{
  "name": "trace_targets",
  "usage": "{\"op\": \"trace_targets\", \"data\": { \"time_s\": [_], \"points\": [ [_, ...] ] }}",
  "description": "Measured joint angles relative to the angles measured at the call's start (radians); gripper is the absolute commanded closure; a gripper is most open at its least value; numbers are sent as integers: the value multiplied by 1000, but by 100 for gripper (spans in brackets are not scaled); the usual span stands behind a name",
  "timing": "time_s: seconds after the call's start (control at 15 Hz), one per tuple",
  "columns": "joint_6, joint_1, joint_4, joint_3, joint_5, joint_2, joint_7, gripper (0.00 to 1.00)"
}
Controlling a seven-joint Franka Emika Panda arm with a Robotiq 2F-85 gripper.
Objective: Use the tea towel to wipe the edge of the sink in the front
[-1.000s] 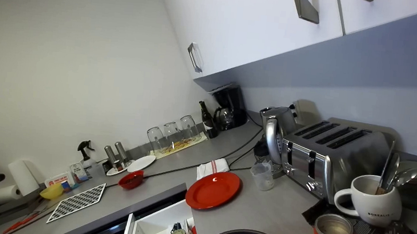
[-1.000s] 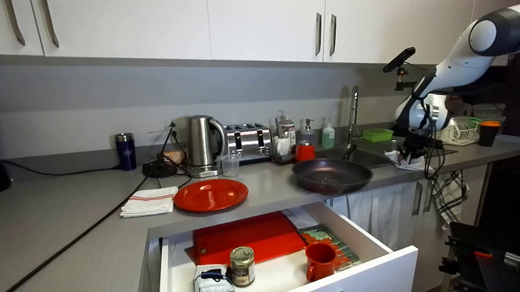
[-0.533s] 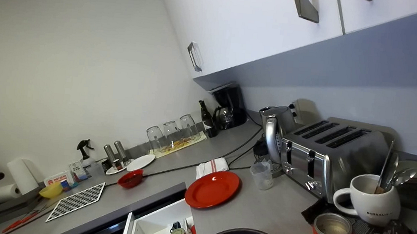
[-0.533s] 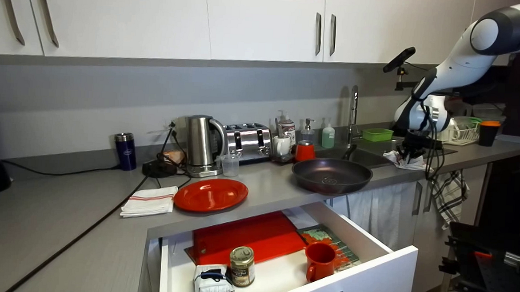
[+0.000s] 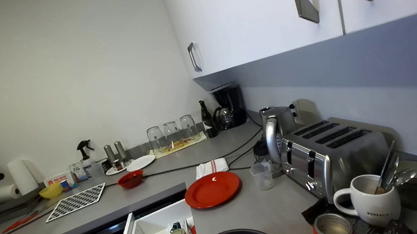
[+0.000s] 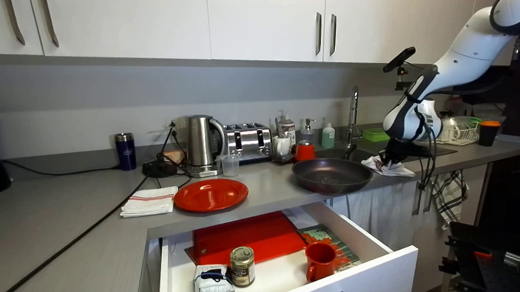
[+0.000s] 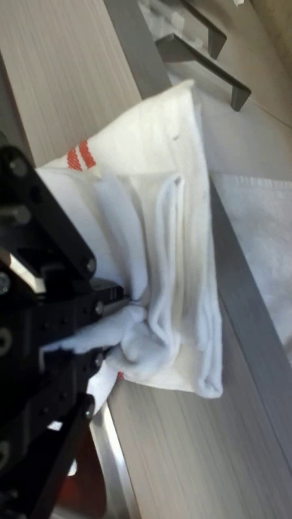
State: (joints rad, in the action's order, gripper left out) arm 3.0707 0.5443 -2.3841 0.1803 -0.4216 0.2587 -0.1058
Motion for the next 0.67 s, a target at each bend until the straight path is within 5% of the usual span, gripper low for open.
{"op": "trace_targets", "data": {
  "time_s": [0.33, 0.67],
  "points": [
    [48, -8, -128, -104, -5, -86, -40, 94],
    [51, 3, -139, -106, -5, -93, -38, 94]
  ]
}}
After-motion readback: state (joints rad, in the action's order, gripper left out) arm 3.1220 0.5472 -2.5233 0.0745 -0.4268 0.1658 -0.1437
